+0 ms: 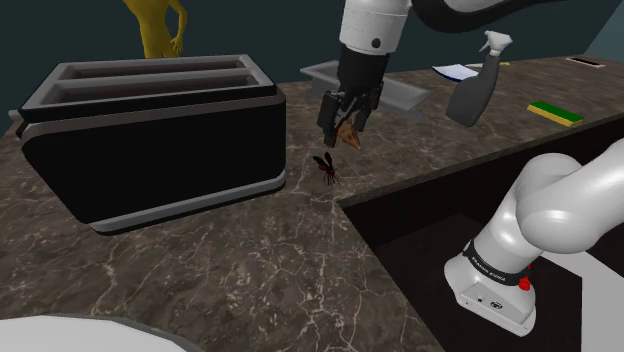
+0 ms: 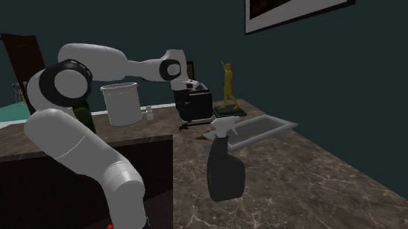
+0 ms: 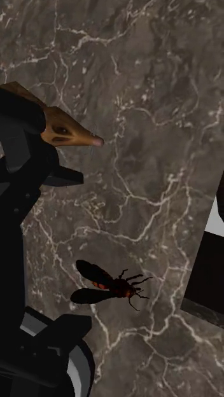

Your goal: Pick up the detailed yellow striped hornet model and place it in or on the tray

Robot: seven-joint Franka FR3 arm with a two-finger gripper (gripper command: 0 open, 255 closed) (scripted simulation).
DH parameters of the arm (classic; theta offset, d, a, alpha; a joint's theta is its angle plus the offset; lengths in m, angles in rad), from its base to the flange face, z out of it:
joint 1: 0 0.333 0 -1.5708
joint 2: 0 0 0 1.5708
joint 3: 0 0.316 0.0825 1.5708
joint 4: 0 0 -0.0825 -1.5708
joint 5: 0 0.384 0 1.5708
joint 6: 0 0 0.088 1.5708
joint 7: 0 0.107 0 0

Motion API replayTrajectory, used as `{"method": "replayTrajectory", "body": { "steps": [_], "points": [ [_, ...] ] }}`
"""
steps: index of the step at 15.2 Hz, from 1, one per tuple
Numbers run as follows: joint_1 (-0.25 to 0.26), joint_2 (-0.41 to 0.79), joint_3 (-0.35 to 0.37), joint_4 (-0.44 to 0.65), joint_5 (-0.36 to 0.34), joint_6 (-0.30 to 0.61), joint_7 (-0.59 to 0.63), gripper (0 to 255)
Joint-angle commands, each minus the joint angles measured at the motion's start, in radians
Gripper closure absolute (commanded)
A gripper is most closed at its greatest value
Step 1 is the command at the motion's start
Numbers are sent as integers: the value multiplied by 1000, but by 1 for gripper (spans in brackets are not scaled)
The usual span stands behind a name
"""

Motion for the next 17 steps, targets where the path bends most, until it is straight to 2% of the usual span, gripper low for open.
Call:
{"method": "replayTrajectory", "body": {
  "steps": [1,2,10,17],
  "points": [
    [7,50,41,32,8,14,49,0],
    [8,71,57,46,9,19,68,0],
    [12,87,73,-43,15,123,68,0],
    [12,87,73,-43,15,123,68,0]
  ]
}}
